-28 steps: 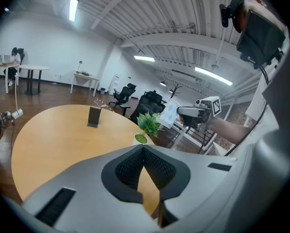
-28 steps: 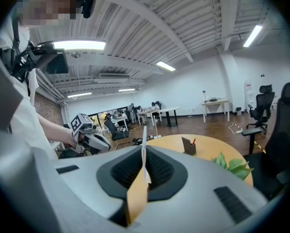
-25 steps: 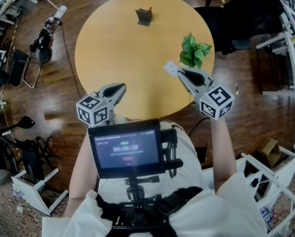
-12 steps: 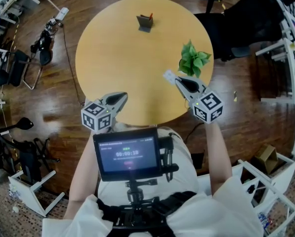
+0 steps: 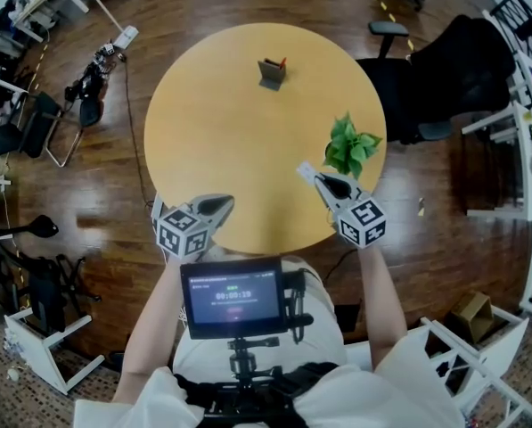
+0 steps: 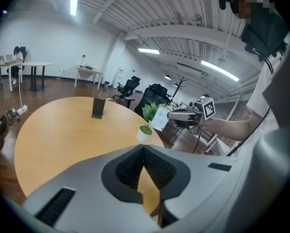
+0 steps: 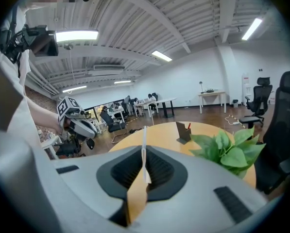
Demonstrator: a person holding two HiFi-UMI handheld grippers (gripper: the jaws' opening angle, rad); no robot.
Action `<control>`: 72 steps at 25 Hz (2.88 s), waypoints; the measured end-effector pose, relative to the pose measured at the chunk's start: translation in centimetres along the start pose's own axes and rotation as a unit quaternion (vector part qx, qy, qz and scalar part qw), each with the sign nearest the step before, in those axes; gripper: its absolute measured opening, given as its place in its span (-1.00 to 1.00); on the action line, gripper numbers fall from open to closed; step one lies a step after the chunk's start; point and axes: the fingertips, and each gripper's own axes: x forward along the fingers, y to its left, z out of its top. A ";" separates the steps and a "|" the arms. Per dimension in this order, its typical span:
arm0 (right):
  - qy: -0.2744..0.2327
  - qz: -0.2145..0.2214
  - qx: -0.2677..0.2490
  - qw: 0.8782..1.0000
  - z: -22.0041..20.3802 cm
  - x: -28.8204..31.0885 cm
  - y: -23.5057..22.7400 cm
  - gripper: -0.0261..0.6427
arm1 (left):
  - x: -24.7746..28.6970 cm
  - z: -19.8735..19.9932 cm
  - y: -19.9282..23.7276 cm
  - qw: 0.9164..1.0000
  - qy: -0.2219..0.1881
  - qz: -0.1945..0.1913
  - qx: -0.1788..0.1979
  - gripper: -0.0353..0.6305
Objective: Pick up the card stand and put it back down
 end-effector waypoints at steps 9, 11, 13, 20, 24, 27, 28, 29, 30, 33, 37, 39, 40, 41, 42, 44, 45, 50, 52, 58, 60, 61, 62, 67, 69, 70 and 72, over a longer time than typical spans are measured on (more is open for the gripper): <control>0.016 -0.006 0.008 1.000 -2.4 2.2 -1.5 -0.82 | 0.6 0.2 0.7 1.000 0.003 0.002 0.000 -0.89; 0.026 -0.002 0.011 1.000 -3.3 2.7 -1.6 -0.82 | 0.7 0.2 0.9 1.000 0.004 0.004 0.001 -0.89; 0.037 0.002 0.012 0.999 -4.1 3.3 -1.6 -0.82 | 0.8 0.4 1.1 1.000 0.003 0.005 0.001 -0.89; 0.064 0.011 0.000 0.998 -6.8 5.2 -1.8 -0.82 | 1.1 0.2 1.5 1.000 0.005 0.006 0.002 -0.89; 0.071 0.014 -0.004 0.997 -7.7 6.0 -2.0 -0.82 | 0.8 0.2 1.4 1.000 0.006 0.005 0.000 -0.89; 0.080 0.016 -0.004 0.997 -8.7 6.5 -2.1 -0.82 | 0.6 0.2 1.4 1.000 0.006 0.005 -0.001 -0.89; 0.083 0.017 -0.004 0.996 -9.0 6.7 -2.1 -0.82 | 0.5 0.1 1.5 1.000 0.005 0.006 -0.002 -0.89; 0.085 0.017 -0.005 0.996 -9.3 6.8 -2.2 -0.82 | 0.5 0.1 1.5 1.000 0.005 0.006 -0.002 -0.89; 0.087 0.017 -0.007 0.996 -9.7 7.0 -2.3 -0.82 | 0.5 0.0 1.6 1.000 0.005 0.006 -0.003 -0.89; 0.094 0.019 -0.010 0.995 -10.5 7.5 -2.4 -0.82 | 0.3 -0.1 1.7 1.000 0.004 0.007 -0.003 -0.89; 0.100 0.020 -0.011 0.995 -11.4 8.1 -2.8 -0.82 | 0.2 -0.2 1.9 1.000 0.005 0.007 -0.005 -0.89; 0.102 0.023 -0.010 0.994 -11.8 8.3 -2.8 -0.82 | 0.3 -0.3 1.8 1.000 0.005 0.006 -0.006 -0.89; 0.103 0.026 -0.009 0.994 -12.0 8.4 -2.8 -0.82 | 0.2 -0.3 1.8 1.000 0.006 0.006 -0.007 -0.89; 0.103 0.028 -0.008 0.994 -12.3 8.5 -2.7 -0.82 | 0.2 -0.3 1.8 1.000 0.006 0.007 -0.007 -0.89; 0.104 0.031 -0.007 0.994 -12.5 8.7 -2.7 -0.82 | 0.1 -0.4 1.8 1.000 0.006 0.007 -0.008 -0.89; 0.106 0.033 -0.007 0.994 -13.1 9.0 -2.7 -0.82 | 0.1 -0.5 1.9 1.000 0.006 0.008 -0.009 -0.89; 0.106 0.035 -0.006 0.994 -13.3 9.1 -2.8 -0.82 | 0.1 -0.5 1.9 1.000 0.007 0.008 -0.009 -0.89; 0.105 0.049 0.005 0.993 -14.3 9.8 -2.7 -0.82 | 0.1 -0.8 2.3 1.000 0.009 0.010 -0.012 -0.89; 0.109 0.053 0.005 0.993 -15.0 10.2 -2.8 -0.82 | 0.1 -0.9 2.4 1.000 0.010 0.012 -0.014 -0.89; 0.127 0.053 0.010 0.990 -16.2 11.1 -3.0 -0.82 | -0.1 -1.1 2.5 1.000 0.012 0.015 -0.016 -0.89; 0.134 0.054 0.012 0.989 -16.9 11.5 -3.2 -0.82 | -0.1 -1.3 2.5 1.000 0.013 0.016 -0.018 -0.89; 0.136 0.054 0.014 0.989 -17.3 11.6 -3.3 -0.82 | -0.1 -1.3 2.6 1.000 0.013 0.016 -0.018 -0.89; 0.137 0.055 0.015 0.989 -17.6 11.8 -3.4 -0.82 | -0.1 -1.4 2.6 1.000 0.014 0.017 -0.018 -0.89; 0.135 0.056 0.027 0.989 -17.9 12.3 -3.3 -0.82 | -0.5 -1.5 3.1 0.999 0.016 0.021 -0.020 -0.89; 0.133 0.057 0.028 0.989 -18.2 12.5 -3.3 -0.82 | -0.6 -1.7 3.2 0.999 0.016 0.024 -0.021 -0.89; 0.132 0.058 0.028 0.989 -18.5 12.7 -3.4 -0.82 | -0.6 -1.7 3.3 0.999 0.016 0.025 -0.021 -0.89; 0.134 0.059 0.028 0.989 -19.2 12.9 -3.6 -0.82 | -0.8 -1.7 3.4 0.999 0.017 0.026 -0.023 -0.89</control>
